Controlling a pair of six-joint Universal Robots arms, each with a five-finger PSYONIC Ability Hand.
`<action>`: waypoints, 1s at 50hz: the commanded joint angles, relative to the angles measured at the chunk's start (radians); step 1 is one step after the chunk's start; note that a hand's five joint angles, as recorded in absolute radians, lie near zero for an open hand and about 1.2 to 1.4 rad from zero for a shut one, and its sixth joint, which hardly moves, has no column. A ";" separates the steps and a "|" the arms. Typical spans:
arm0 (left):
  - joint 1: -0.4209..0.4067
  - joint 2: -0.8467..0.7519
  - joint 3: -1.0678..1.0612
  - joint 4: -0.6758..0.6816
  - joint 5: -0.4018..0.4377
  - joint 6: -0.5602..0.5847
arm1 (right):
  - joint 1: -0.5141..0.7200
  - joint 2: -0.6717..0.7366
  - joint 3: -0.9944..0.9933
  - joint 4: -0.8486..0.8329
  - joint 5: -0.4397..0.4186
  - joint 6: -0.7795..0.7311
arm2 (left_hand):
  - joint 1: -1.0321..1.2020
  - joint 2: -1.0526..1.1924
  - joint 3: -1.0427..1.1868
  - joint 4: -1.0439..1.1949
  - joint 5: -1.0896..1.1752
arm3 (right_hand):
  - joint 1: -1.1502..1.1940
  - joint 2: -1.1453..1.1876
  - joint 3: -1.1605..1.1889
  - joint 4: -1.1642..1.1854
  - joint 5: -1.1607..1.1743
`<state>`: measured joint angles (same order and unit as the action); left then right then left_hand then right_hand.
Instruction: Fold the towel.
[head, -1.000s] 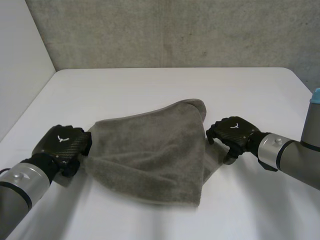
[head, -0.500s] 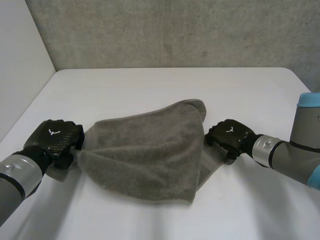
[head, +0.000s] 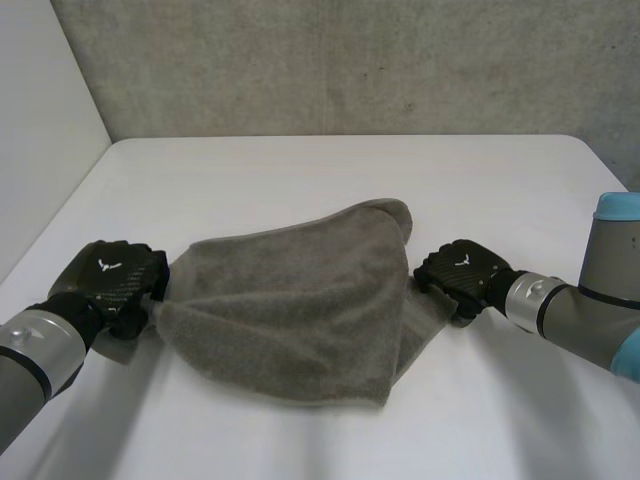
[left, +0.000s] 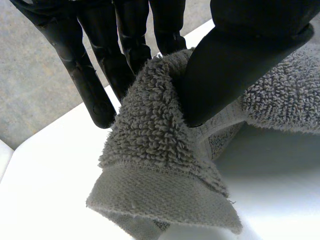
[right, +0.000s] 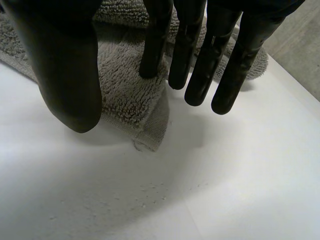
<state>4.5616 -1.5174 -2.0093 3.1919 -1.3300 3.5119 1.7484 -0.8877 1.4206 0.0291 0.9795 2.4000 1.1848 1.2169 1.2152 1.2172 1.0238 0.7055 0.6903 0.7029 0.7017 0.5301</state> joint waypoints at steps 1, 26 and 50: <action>0.000 0.000 0.000 -0.001 0.000 0.001 | 0.000 0.009 -0.009 -0.006 -0.001 0.001 | 0.211 0.179 0.181 0.179 0.198 | 0.104 0.120 0.107 0.108 0.105; 0.000 0.000 0.000 0.000 0.003 0.001 | 0.013 0.035 -0.029 -0.015 0.001 0.001 | 0.211 0.179 0.181 0.179 0.198 | 0.272 0.287 0.275 0.276 0.273; -0.003 -0.001 0.003 0.002 0.003 -0.002 | 0.002 -0.016 -0.061 0.000 0.016 0.094 | 0.211 0.179 0.181 0.179 0.198 | 0.691 0.706 0.693 0.695 0.692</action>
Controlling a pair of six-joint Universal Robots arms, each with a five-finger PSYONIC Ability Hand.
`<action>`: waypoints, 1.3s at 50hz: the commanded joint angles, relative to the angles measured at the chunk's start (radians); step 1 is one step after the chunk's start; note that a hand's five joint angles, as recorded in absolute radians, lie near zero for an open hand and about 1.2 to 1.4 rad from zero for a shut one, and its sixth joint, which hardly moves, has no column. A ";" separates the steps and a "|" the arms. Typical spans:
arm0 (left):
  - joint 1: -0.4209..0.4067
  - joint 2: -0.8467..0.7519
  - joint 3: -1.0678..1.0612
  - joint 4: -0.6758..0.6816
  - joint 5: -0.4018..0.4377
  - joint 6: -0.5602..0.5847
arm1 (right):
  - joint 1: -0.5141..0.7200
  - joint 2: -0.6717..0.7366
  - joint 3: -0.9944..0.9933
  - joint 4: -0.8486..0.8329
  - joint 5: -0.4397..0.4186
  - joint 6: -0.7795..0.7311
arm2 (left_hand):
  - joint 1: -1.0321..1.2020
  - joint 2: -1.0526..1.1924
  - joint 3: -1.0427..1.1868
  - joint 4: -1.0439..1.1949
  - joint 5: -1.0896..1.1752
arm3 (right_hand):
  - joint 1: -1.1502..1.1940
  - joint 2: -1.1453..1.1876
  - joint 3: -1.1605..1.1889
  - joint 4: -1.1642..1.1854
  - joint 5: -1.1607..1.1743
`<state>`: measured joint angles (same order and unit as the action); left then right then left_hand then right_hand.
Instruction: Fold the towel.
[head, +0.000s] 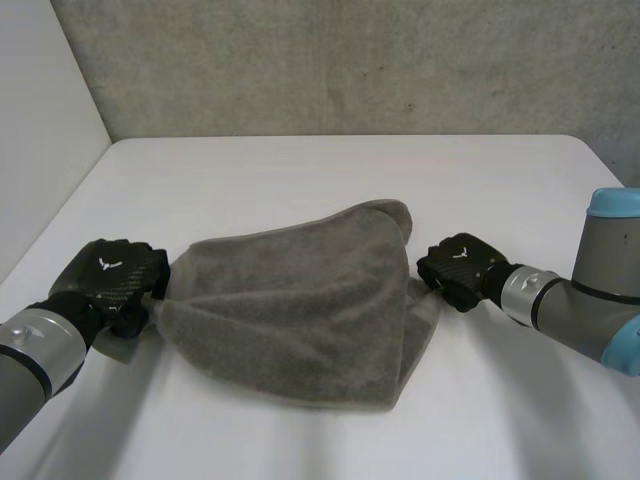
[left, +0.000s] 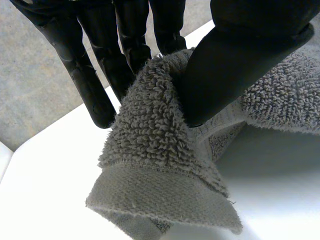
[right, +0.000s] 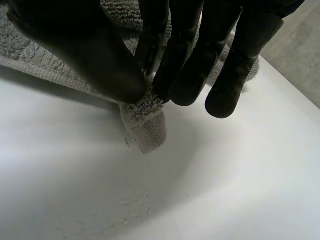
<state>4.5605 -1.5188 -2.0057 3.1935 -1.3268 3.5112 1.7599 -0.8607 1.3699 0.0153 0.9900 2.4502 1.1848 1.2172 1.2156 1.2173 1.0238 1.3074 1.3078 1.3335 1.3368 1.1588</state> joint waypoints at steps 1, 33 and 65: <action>-0.001 0.000 -0.001 0.000 0.000 -0.001 | -0.010 -0.043 -0.011 0.014 0.006 0.044 | 0.211 0.179 0.181 0.179 0.198 | 0.089 0.089 0.063 0.059 0.063; -0.029 0.097 0.255 -0.199 0.006 -0.212 | -0.376 -0.787 -0.163 0.508 -0.019 0.136 | 0.211 0.179 0.181 0.179 0.198 | 0.089 0.089 0.063 0.059 0.063; -0.080 -0.573 1.000 -0.273 0.000 -0.224 | -0.073 -0.091 -0.796 0.543 0.288 0.018 | 0.211 0.179 0.181 0.179 0.198 | 0.089 0.089 0.063 0.059 0.063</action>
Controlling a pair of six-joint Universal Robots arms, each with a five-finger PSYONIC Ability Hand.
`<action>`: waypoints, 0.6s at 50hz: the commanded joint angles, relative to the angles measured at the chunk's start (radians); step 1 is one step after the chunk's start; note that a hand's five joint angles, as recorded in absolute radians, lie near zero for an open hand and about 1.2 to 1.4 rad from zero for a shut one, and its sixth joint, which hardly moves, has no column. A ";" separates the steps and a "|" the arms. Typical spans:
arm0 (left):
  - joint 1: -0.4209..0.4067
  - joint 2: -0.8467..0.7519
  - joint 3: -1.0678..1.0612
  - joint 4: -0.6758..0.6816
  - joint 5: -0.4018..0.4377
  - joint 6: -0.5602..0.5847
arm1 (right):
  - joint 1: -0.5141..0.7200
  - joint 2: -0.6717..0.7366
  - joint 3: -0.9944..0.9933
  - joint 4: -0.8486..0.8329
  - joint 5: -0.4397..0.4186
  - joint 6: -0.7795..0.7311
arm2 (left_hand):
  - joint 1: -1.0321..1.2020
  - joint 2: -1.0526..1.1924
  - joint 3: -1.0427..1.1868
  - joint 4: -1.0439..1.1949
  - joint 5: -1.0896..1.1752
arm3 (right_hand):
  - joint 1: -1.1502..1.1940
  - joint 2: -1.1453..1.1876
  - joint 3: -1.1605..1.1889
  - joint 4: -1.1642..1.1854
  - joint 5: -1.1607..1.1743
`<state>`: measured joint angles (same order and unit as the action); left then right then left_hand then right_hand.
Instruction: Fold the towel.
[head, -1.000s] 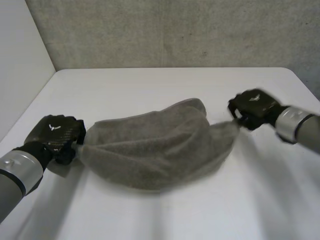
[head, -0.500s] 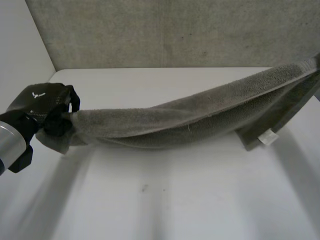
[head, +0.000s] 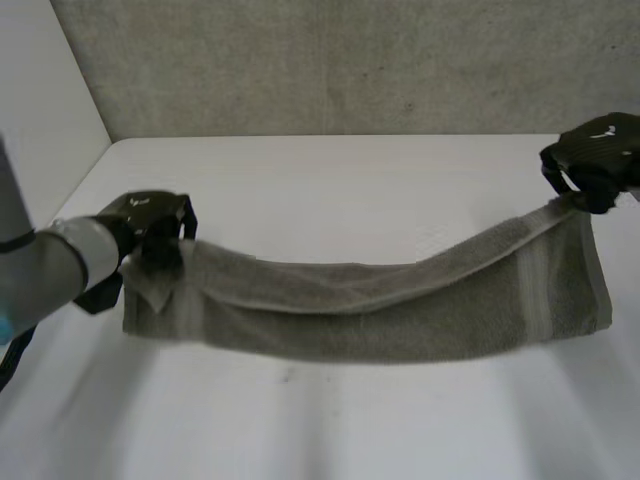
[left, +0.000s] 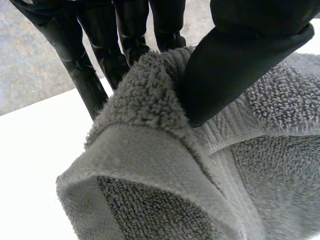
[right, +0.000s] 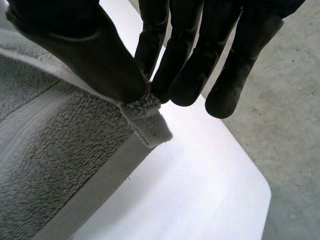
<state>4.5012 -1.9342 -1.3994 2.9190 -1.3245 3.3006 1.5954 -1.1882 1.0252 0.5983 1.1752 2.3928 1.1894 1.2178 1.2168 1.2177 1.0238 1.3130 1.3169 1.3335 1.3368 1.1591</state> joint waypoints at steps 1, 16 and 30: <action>-0.020 -0.158 0.395 0.002 -0.002 -0.013 | 0.092 0.237 -0.453 -0.040 0.103 0.075 | 0.207 0.178 0.180 0.179 0.198 | 0.083 0.079 0.063 0.059 0.063; -0.025 -0.112 0.689 0.172 0.004 -0.361 | 0.107 0.213 -0.737 -0.128 0.091 0.408 | 0.207 0.178 0.180 0.179 0.198 | 0.083 0.079 0.063 0.059 0.063; -0.001 -0.118 0.121 0.160 0.083 -0.253 | 0.064 0.062 -0.023 -0.109 -0.062 0.145 | 0.207 0.178 0.180 0.179 0.198 | 0.083 0.079 0.063 0.059 0.063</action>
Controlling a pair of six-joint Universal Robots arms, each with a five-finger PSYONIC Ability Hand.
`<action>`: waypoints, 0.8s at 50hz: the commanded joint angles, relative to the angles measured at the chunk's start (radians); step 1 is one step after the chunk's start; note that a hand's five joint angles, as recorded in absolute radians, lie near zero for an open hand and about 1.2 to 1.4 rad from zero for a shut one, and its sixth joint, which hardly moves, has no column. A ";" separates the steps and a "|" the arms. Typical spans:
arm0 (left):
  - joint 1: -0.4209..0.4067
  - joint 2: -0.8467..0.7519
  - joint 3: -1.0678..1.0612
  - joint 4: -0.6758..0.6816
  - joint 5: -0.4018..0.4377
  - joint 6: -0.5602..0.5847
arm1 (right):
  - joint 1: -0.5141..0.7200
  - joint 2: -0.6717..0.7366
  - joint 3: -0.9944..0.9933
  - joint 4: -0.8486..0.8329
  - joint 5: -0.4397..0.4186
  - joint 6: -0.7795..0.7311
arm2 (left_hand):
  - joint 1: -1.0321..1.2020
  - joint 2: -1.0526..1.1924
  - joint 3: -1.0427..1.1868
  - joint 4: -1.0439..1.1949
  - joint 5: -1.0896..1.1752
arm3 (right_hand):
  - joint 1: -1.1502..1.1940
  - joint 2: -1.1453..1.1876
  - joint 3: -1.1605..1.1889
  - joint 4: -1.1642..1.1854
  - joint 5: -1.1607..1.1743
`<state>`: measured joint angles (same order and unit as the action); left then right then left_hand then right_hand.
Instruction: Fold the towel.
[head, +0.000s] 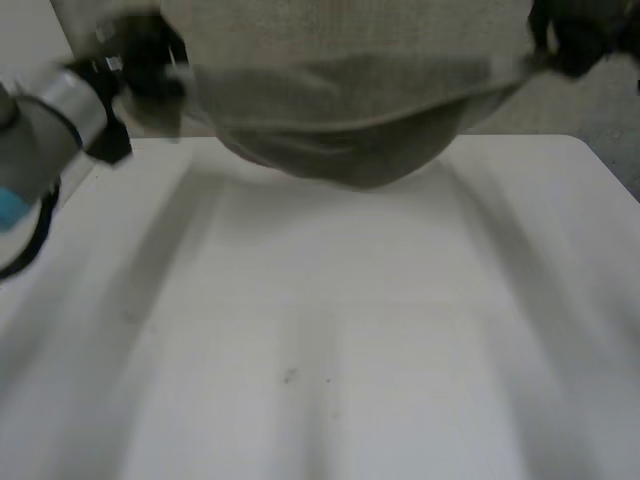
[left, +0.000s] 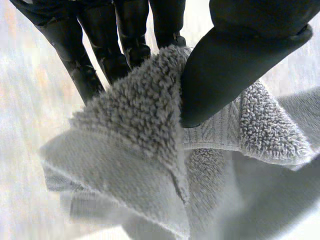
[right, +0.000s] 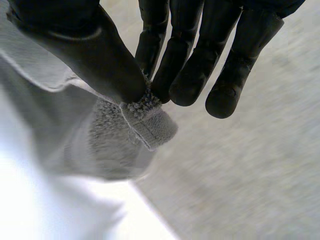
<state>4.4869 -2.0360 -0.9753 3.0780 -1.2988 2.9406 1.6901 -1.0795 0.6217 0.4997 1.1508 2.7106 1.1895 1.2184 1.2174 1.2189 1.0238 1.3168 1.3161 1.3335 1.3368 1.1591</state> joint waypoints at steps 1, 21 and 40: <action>0.014 -0.016 -0.304 0.001 0.058 0.107 | -0.030 -0.046 0.382 -0.010 -0.037 -0.173 | 0.207 0.178 0.179 0.177 0.198 | 0.079 0.080 0.063 0.059 0.063; 0.069 0.112 -0.721 -0.090 0.064 0.529 | -0.178 -0.198 0.892 -0.066 -0.072 -0.397 | 0.207 0.178 0.179 0.177 0.198 | 0.079 0.080 0.063 0.059 0.063; 0.055 -0.202 -0.340 -0.039 0.013 0.519 | -0.164 -0.040 0.854 -0.217 -0.043 -0.377 | -0.145 -0.174 -0.173 -0.174 -0.154 | 0.079 0.080 0.063 0.059 0.063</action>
<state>4.5471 -2.1585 -1.4640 3.0281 -1.2643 3.4702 1.5244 -1.1671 1.5045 0.3118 1.0624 2.3208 0.9544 0.9517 0.9541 0.9529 0.7783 1.3169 1.3161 1.3335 1.3368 1.1591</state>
